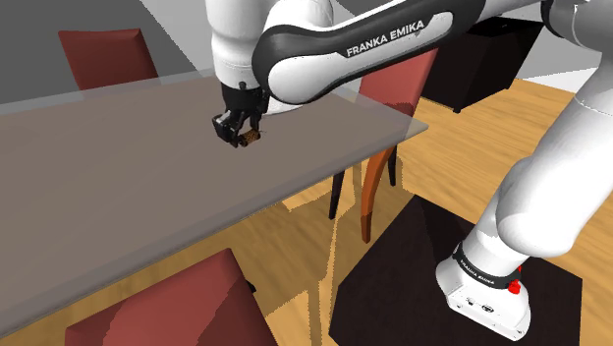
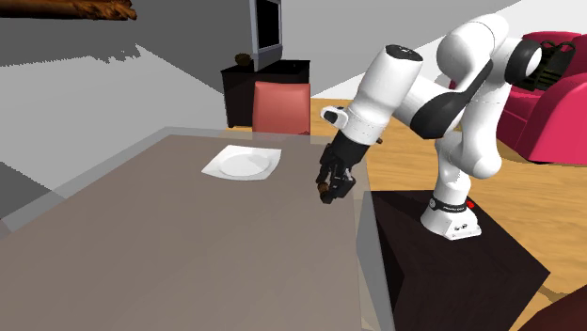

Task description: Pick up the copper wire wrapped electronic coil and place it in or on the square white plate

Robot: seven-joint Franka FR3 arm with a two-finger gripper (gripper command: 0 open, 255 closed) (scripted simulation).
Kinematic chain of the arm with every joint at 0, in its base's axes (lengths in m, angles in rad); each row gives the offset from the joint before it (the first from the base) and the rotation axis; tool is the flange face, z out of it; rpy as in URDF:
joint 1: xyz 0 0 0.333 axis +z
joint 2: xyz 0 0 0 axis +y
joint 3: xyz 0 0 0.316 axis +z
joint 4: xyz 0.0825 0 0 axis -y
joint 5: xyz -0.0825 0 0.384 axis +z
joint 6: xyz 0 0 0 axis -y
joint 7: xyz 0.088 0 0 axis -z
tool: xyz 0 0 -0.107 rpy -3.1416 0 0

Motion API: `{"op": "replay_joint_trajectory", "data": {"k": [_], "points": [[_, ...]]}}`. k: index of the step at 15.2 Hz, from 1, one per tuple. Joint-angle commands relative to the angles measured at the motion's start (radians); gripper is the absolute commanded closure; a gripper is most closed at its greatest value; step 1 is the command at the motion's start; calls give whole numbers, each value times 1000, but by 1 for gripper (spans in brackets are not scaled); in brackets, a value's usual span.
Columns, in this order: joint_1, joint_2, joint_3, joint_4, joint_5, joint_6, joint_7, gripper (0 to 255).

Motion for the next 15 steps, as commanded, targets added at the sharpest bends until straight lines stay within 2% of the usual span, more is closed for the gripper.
{"op": "replay_joint_trajectory", "data": {"k": [1, 5, 15], "points": [[0, -8, 0, 21, 10, -26, -12, 255], [1, -12, 0, 60, 19, -67, -27, 255], [-100, 100, -99, 183, 23, -33, -233, 255]]}}
